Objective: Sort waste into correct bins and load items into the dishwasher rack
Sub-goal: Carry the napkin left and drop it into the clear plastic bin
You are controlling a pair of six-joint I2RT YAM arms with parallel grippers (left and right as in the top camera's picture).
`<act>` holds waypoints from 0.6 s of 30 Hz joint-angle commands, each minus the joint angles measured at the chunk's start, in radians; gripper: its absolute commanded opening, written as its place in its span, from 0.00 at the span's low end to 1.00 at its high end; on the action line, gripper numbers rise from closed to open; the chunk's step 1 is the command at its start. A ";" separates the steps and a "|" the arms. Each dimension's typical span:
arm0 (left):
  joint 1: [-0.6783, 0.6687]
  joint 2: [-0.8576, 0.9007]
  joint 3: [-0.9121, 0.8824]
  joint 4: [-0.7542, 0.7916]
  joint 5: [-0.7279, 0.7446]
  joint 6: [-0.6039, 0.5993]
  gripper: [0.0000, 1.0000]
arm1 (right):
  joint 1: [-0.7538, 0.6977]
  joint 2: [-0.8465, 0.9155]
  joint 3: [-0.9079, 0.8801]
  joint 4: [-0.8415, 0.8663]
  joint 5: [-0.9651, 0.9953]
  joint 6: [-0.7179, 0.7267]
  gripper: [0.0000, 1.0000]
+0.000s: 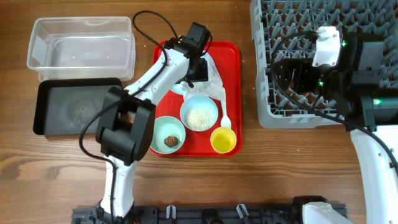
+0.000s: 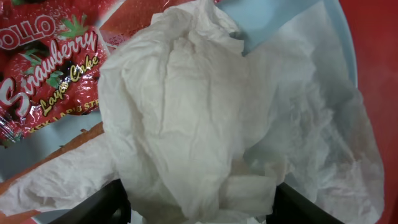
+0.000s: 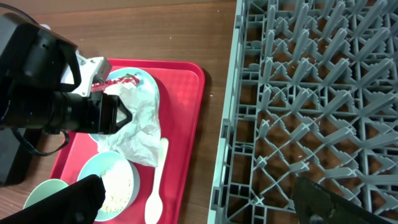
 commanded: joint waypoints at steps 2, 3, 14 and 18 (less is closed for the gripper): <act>-0.021 0.060 0.013 0.000 -0.027 -0.017 0.63 | -0.004 0.019 0.021 -0.001 -0.016 0.014 1.00; -0.026 0.071 0.013 0.003 -0.027 -0.016 0.62 | -0.004 0.021 0.021 -0.002 -0.016 0.014 1.00; -0.032 0.074 0.019 0.002 -0.031 -0.013 0.04 | -0.004 0.032 0.021 -0.005 -0.016 0.014 1.00; -0.029 0.028 0.064 -0.039 -0.023 0.028 0.04 | -0.004 0.032 0.021 -0.005 -0.016 0.014 1.00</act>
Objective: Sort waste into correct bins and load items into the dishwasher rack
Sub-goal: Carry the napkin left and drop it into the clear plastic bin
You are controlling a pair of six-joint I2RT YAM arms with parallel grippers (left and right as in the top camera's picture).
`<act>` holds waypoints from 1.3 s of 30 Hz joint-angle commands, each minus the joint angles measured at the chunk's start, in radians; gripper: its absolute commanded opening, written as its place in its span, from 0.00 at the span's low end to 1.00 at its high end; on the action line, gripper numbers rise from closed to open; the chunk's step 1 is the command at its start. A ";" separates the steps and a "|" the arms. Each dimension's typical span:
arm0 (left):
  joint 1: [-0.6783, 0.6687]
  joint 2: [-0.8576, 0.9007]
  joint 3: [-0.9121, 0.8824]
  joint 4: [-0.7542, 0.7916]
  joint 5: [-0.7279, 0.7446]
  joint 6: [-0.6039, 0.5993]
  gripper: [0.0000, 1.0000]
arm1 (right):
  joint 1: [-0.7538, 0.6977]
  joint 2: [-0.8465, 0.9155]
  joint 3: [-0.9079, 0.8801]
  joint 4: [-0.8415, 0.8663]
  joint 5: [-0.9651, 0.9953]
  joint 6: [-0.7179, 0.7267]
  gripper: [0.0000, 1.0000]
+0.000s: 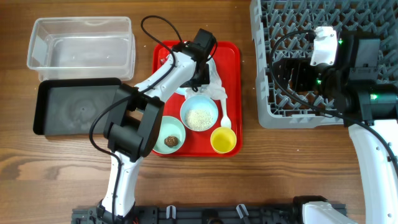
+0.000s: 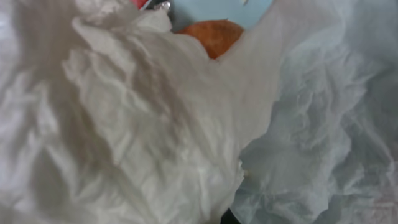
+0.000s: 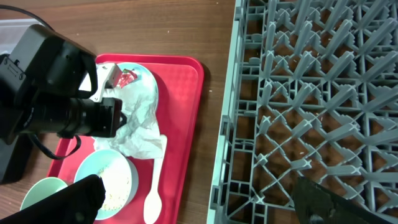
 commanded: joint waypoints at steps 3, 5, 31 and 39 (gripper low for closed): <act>0.010 -0.091 0.120 -0.096 0.007 0.050 0.04 | -0.004 0.009 0.021 -0.001 -0.016 0.015 1.00; 0.023 -0.146 0.177 -0.142 0.007 0.050 0.04 | -0.004 0.009 0.021 -0.001 -0.016 0.014 0.99; 0.557 -0.258 0.232 0.009 -0.165 0.128 0.04 | -0.004 0.026 0.021 0.000 -0.016 0.041 1.00; 0.589 -0.102 0.232 0.076 -0.115 0.128 0.75 | -0.004 0.053 0.021 -0.003 -0.016 0.067 1.00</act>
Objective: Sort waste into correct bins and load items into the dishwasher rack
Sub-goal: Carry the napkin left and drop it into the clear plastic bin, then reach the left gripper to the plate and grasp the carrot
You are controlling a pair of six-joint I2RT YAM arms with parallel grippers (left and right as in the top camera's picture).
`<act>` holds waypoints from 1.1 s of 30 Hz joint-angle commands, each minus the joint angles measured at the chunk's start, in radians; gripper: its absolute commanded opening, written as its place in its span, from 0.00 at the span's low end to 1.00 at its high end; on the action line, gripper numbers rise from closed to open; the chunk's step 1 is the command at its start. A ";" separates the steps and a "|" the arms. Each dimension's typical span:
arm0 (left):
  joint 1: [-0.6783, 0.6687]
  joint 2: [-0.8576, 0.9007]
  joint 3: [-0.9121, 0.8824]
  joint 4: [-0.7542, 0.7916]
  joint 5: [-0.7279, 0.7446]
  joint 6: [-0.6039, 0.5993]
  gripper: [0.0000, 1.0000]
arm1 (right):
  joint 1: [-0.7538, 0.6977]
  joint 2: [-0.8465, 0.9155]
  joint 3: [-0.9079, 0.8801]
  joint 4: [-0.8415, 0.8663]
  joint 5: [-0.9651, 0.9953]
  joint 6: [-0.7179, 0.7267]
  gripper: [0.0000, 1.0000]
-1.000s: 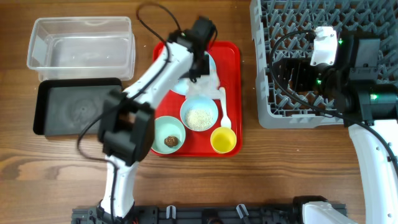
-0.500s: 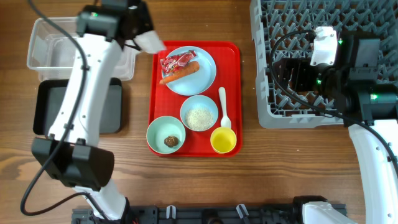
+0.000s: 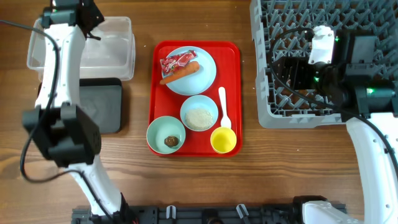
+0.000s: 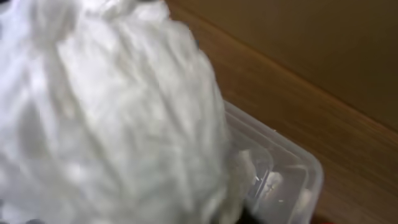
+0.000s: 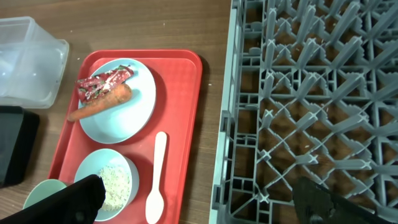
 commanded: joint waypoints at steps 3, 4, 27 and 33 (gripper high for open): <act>-0.002 0.072 -0.004 0.006 0.021 0.010 1.00 | -0.004 0.015 0.021 -0.005 -0.016 0.032 1.00; -0.004 0.068 -0.003 0.007 0.021 0.011 1.00 | -0.004 0.015 0.021 -0.005 -0.016 0.031 1.00; -0.412 0.030 0.011 -0.233 0.233 0.512 0.96 | -0.004 0.015 0.021 -0.020 -0.016 0.029 1.00; -0.449 0.147 0.011 -0.278 0.211 0.534 0.87 | -0.004 0.015 0.021 -0.032 -0.011 0.028 1.00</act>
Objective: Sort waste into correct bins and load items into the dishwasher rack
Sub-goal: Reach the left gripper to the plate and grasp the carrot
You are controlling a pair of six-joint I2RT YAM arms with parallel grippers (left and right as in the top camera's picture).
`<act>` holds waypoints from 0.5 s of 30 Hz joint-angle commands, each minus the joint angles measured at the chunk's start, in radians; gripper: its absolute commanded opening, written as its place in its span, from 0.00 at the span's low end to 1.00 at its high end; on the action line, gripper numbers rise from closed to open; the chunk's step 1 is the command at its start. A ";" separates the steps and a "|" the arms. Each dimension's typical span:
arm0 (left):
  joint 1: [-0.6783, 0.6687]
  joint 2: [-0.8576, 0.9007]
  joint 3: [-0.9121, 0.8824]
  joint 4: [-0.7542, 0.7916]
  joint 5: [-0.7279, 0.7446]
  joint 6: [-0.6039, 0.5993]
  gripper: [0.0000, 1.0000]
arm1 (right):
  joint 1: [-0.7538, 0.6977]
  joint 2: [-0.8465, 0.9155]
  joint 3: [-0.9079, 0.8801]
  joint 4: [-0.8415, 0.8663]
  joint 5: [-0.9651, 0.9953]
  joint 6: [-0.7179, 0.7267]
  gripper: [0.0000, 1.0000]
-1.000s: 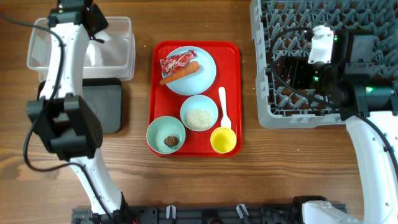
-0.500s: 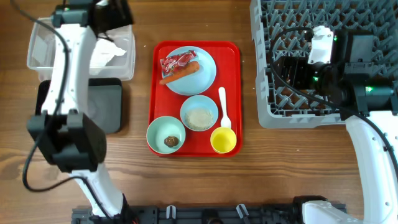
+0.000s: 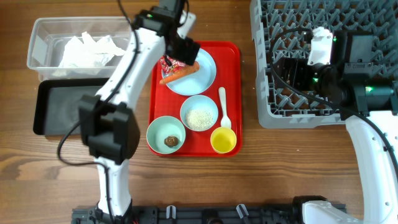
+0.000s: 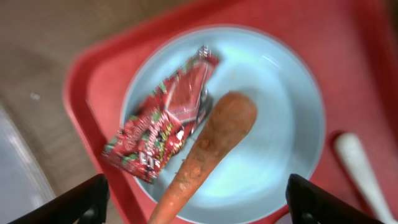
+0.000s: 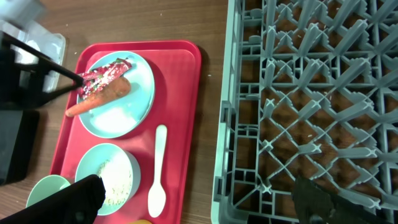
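Observation:
On the red tray (image 3: 231,57) a light blue plate (image 4: 280,118) holds a red snack wrapper (image 4: 163,123) and a carrot (image 4: 211,144). My left gripper (image 4: 199,214) hangs open just above that plate, its fingers wide on either side of the carrot's lower end, touching nothing. A crumpled white napkin (image 3: 87,48) lies in the clear bin (image 3: 37,30). My right gripper (image 5: 205,208) is open and empty over the left front edge of the grey dishwasher rack (image 5: 311,93).
A black bin (image 3: 56,111) sits in front of the clear one. The tray also carries a bowl of rice (image 3: 199,114), a green bowl (image 3: 165,133) with a brown scrap, a yellow cup (image 3: 224,140) and a white spoon (image 3: 224,109).
My left gripper was over the clear bin, shut on the napkin. Now the napkin lies in that bin and the gripper is open above the plate. The right arm has not moved.
The napkin lay over the plate with my left gripper down at it, then pressed into it. Later the gripper held the napkin above the clear bin, baring the wrapper and carrot. Now the napkin is in the bin and the gripper is over the plate.

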 commanded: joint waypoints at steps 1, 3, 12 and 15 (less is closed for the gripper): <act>-0.008 0.079 0.007 -0.020 -0.035 0.046 0.86 | -0.004 0.009 0.021 -0.004 -0.012 0.014 1.00; -0.014 0.107 0.007 -0.031 -0.032 0.047 0.85 | -0.004 0.010 0.021 -0.003 -0.011 0.014 1.00; -0.024 0.178 0.007 -0.042 0.003 0.072 0.69 | -0.004 0.010 0.021 -0.006 -0.008 0.014 1.00; -0.024 0.190 0.007 -0.041 0.030 0.073 0.66 | -0.004 0.010 0.021 -0.006 -0.008 0.014 1.00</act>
